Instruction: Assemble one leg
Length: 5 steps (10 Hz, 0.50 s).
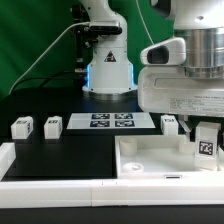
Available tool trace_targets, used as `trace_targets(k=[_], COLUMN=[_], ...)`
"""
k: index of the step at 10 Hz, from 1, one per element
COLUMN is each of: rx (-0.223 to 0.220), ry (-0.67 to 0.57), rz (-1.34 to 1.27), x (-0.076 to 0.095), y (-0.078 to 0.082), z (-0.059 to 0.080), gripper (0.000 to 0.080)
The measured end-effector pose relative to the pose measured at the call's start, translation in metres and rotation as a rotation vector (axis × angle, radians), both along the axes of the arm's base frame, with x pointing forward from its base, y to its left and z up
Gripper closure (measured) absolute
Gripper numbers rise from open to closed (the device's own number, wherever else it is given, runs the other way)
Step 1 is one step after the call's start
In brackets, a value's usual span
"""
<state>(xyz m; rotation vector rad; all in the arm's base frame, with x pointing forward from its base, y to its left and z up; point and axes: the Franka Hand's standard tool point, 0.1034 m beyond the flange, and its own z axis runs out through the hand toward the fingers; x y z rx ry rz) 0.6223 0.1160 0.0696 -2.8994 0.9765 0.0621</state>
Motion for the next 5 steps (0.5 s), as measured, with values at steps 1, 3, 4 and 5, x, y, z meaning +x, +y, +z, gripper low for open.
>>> trace_targets(k=[1, 3, 4, 5], rx=[0.005, 0.006, 0.009, 0.014], ry=[0.011, 0.034, 0.047, 0.062], rz=[-0.115, -0.346, -0.462, -0.587], x=[0.0, -0.0001, -0.0005, -0.0007], y=[0.0003, 0.001, 0.0023, 0.0028], z=[0.0, 0.0, 0.0, -0.0002], gripper=[0.0506, 0.0506, 0.0506, 0.0506])
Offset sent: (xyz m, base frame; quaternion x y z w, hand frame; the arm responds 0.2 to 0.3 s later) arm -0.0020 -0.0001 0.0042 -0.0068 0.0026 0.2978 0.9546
